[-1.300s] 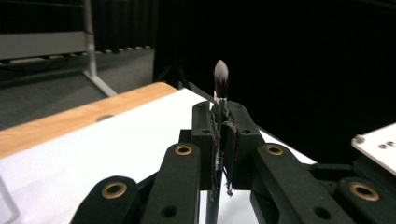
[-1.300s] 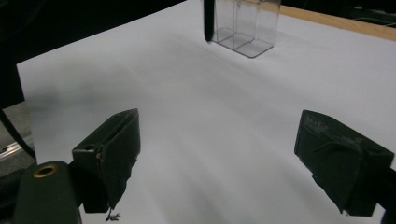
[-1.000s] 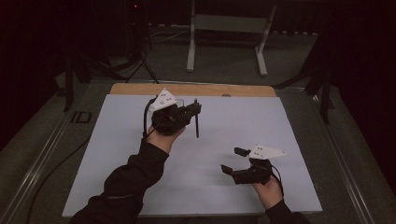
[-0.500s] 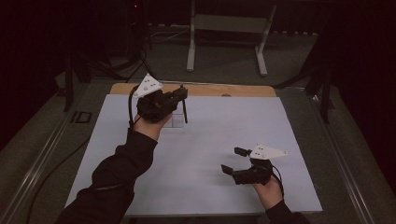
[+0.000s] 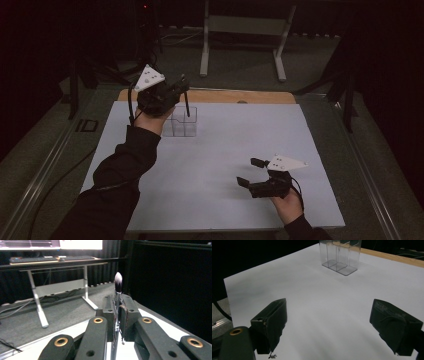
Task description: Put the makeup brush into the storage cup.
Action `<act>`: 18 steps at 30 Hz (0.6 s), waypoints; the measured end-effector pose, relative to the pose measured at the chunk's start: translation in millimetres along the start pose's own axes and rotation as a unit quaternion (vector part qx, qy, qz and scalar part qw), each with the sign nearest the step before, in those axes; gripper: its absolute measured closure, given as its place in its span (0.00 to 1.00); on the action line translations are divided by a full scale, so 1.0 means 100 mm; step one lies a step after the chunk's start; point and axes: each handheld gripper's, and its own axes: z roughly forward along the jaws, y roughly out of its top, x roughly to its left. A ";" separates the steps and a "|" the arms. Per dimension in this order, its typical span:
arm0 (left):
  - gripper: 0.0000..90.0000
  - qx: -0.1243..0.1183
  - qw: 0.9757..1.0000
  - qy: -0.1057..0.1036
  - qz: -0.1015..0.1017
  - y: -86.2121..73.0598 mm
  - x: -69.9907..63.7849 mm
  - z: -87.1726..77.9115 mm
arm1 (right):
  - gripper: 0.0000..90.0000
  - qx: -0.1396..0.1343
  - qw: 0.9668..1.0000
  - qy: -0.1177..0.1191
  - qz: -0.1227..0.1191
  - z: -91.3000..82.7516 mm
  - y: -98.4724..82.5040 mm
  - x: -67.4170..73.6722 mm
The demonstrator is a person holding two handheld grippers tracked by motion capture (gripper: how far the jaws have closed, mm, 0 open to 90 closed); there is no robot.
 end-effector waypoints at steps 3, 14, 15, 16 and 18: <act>0.95 0.003 1.000 0.005 0.000 0.01 0.07 0.03 | 0.16 0.001 1.000 -0.003 -0.001 0.00 0.00 0.00; 0.95 -0.007 1.000 0.020 -0.011 -0.11 0.34 0.24 | 0.16 -0.001 1.000 -0.004 -0.003 -0.01 0.00 0.00; 0.95 -0.007 1.000 0.024 -0.014 -0.12 0.37 0.25 | 0.16 -0.002 1.000 -0.002 0.000 -0.01 -0.01 0.00; 0.95 -0.007 1.000 0.028 -0.012 -0.13 0.39 0.27 | 0.16 0.000 1.000 -0.003 0.001 -0.01 -0.01 0.00; 0.95 -0.006 0.999 0.030 -0.010 -0.16 0.44 0.30 | 0.16 0.001 1.000 -0.003 0.002 0.00 -0.01 -0.01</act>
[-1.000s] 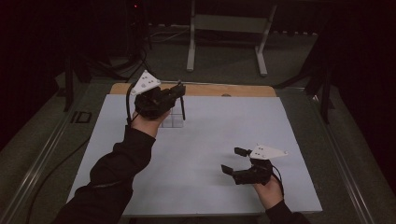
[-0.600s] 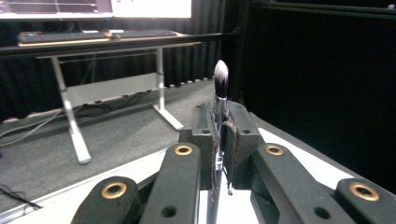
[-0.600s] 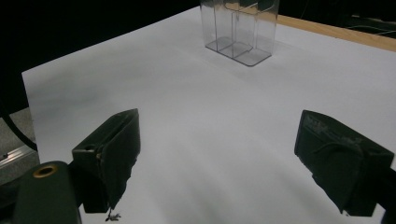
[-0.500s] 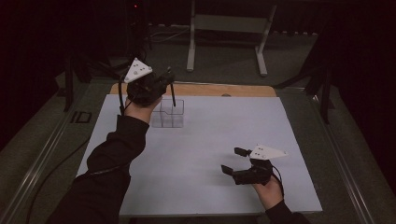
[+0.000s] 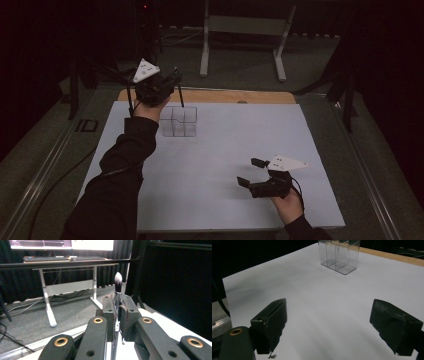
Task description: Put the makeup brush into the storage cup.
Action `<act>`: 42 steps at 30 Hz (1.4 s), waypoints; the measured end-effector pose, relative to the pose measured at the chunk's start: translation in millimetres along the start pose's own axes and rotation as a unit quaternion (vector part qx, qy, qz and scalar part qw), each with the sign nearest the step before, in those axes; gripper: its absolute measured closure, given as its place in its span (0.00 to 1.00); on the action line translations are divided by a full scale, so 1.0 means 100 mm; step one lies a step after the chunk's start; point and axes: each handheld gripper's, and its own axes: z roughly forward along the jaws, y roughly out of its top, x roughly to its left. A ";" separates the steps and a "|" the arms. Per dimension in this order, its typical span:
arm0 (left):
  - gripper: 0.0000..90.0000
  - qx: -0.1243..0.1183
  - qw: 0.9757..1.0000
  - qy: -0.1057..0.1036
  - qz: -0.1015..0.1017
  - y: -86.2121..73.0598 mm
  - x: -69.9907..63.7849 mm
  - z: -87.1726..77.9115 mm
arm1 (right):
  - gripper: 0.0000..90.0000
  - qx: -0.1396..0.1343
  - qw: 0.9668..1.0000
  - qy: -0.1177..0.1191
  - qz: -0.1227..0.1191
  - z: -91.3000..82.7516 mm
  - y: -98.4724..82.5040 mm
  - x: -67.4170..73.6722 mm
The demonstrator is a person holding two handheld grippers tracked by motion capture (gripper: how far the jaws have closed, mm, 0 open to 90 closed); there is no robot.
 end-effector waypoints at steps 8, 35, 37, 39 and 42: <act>0.95 0.007 1.000 0.013 0.007 -0.12 0.07 0.14 | 0.16 0.000 1.000 0.003 0.004 0.01 0.00 0.00; 0.94 0.105 0.992 0.063 -0.034 -0.62 0.24 0.47 | 0.16 0.003 1.000 0.008 0.004 0.01 -0.01 0.00; 0.95 0.111 0.991 0.065 -0.038 -0.66 0.23 0.49 | 0.16 0.002 1.000 0.009 0.005 0.01 -0.01 0.00; 0.95 0.116 0.990 0.066 -0.041 -0.71 0.23 0.50 | 0.16 0.002 1.000 0.008 0.005 0.01 0.00 0.00; 0.95 0.120 0.989 0.069 -0.048 -0.76 0.24 0.52 | 0.16 0.002 1.000 0.008 0.004 0.01 0.00 0.00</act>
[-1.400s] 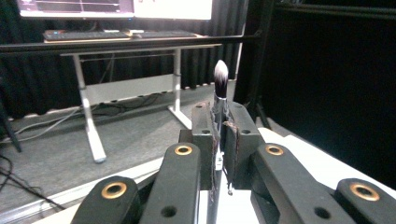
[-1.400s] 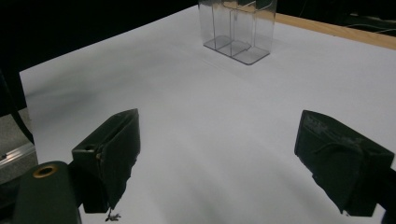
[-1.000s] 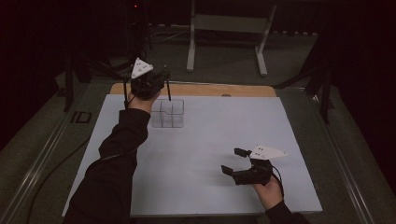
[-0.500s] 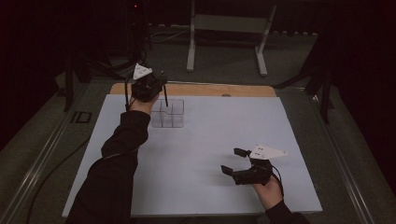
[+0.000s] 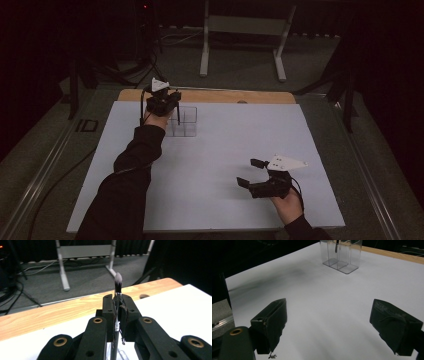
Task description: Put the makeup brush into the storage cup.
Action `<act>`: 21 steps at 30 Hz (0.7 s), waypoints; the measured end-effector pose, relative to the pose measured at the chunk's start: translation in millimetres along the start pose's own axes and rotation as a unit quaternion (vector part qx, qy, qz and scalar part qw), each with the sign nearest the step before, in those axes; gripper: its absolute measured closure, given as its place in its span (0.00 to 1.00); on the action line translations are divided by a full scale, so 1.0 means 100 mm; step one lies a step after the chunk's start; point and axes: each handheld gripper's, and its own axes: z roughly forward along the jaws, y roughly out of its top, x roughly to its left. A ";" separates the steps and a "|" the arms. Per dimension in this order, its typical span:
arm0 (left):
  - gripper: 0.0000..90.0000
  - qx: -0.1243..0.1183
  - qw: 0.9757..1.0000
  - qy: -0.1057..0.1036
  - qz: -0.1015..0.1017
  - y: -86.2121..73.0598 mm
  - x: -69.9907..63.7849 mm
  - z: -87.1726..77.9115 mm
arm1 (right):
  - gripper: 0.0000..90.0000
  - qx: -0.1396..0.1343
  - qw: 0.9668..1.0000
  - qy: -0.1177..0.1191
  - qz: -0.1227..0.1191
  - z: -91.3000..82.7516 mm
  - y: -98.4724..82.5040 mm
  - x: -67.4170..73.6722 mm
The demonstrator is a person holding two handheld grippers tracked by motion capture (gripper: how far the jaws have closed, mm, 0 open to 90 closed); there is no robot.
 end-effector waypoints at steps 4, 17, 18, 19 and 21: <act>0.95 0.013 1.000 -0.004 -0.008 -0.03 0.02 0.03 | 0.16 0.000 1.000 0.000 0.001 0.00 0.00 0.00; 0.60 0.063 0.997 0.015 -0.043 -0.03 -0.03 0.13 | 0.16 -0.001 1.000 0.005 0.001 0.00 0.00 0.00; 0.49 0.066 0.997 0.022 -0.044 -0.01 -0.03 0.12 | 0.16 -0.001 1.000 0.003 0.000 0.00 0.00 0.00; 0.43 0.064 0.997 0.029 -0.044 0.01 -0.03 0.11 | 0.16 -0.001 1.000 0.003 0.000 0.00 0.00 0.00; 0.31 0.067 0.996 0.039 -0.047 0.05 -0.03 0.08 | 0.16 -0.002 1.000 0.002 0.001 0.00 0.00 -0.01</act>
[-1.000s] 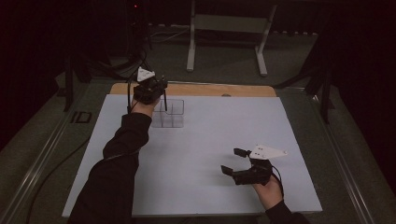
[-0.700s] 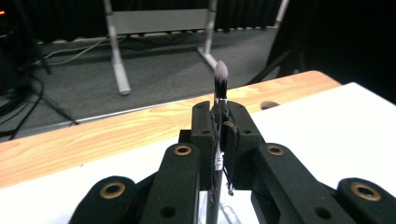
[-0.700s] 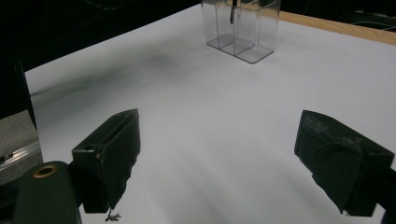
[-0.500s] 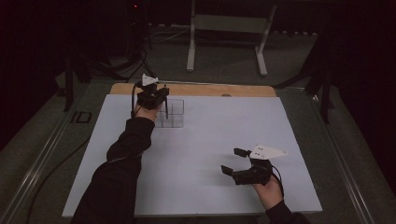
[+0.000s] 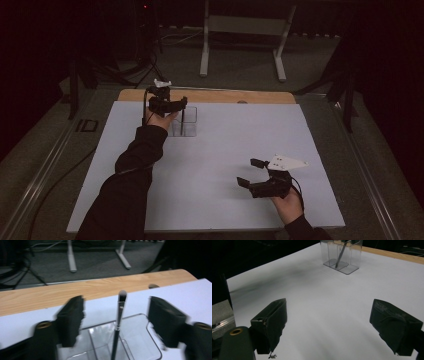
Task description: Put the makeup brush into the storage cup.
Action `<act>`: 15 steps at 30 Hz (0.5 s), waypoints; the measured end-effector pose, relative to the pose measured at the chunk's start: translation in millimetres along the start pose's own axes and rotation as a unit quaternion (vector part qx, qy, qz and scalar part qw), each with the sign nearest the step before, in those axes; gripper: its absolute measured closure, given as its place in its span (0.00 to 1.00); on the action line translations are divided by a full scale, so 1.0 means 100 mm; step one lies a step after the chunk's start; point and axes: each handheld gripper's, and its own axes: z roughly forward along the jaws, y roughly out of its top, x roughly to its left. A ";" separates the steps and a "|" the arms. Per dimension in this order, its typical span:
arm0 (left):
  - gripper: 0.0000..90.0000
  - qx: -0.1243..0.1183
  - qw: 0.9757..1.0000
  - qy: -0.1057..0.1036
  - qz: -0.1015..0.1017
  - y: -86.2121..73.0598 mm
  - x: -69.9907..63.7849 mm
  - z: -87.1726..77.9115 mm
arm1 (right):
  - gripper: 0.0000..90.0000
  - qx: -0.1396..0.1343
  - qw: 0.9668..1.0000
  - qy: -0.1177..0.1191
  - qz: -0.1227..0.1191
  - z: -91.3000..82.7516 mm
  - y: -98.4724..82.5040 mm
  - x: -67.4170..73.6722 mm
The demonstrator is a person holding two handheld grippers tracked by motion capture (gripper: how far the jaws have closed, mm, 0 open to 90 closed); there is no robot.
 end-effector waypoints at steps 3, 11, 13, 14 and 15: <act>0.21 -0.006 1.000 0.005 0.000 0.04 -0.01 -0.07 | 0.16 -0.001 1.000 -0.002 0.000 -0.01 0.00 0.00; 0.02 -0.009 0.999 -0.043 0.018 0.06 -0.02 -0.24 | 0.16 -0.004 1.000 -0.006 -0.001 -0.01 0.01 0.00; 0.01 -0.008 0.998 -0.050 0.024 0.05 -0.03 -0.28 | 0.16 -0.006 1.000 -0.005 0.001 -0.02 0.01 -0.01; 0.01 -0.008 0.998 -0.056 0.024 0.05 -0.03 -0.29 | 0.16 -0.006 1.000 -0.005 0.001 -0.01 0.01 -0.01; 0.01 -0.007 0.998 -0.060 0.024 0.05 -0.03 -0.31 | 0.16 -0.004 1.000 -0.005 0.001 -0.01 0.01 -0.01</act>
